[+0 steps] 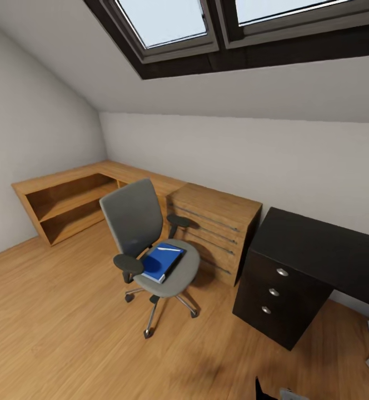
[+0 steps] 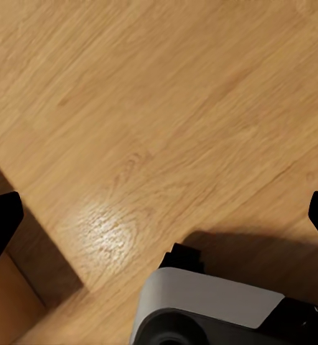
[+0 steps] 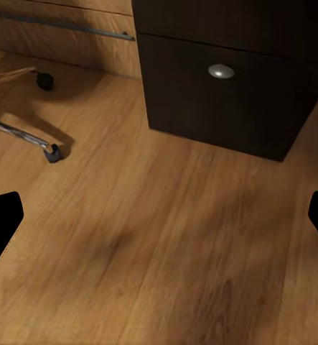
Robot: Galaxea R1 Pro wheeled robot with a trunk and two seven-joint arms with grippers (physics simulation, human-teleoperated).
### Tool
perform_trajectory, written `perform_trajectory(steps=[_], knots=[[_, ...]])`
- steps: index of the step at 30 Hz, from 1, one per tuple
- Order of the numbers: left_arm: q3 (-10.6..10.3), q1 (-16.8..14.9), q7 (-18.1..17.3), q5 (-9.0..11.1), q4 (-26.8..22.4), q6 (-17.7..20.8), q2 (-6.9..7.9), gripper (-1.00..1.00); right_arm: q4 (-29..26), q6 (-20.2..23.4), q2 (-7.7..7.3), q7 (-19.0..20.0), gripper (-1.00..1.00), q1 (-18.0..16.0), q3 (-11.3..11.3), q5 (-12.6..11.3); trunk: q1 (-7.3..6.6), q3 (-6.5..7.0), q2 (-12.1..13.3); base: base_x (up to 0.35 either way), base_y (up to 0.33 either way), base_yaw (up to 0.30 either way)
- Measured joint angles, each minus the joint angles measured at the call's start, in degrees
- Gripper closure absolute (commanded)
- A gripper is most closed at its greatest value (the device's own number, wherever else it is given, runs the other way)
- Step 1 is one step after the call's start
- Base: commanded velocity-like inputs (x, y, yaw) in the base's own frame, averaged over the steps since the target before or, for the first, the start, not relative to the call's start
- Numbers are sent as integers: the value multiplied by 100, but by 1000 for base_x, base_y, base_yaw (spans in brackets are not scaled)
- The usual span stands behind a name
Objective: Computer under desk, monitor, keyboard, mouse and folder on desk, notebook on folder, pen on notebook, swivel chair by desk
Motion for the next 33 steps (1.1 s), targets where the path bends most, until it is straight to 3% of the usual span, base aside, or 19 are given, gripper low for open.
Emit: perform_trajectory(steps=[9, 14, 22, 27, 33], knots=[[-1, 1, 0, 0, 0, -6, 16, -100, -146, -12, -1, -2, -100, -1, -17, -15, -198, 162, 361, 0, 0, 0], [0, 1, 0, -4, 0, -10, 24, -100, -153, 2, -72, -8, -100, -1, -33, -16, -308, 252, 562, 0, 0, 0], [4, 1, 1, -2, 0, -123, 26, -100, -113, -16, -105, -4, -100, -1, -11, 17, -308, 252, 564, 0, 0, 0], [-12, 1, 7, -15, 4, -640, 17, -100, -100, -14, -115, -2, -100, -1, -3, 31, -308, 252, 564, 0, 0, -18], [-15, 0, 6, -22, 18, -866, 4, -100, -96, -7, -116, 3, -100, 0, 19, 89, -308, 252, 564, 0, 0, -175]])
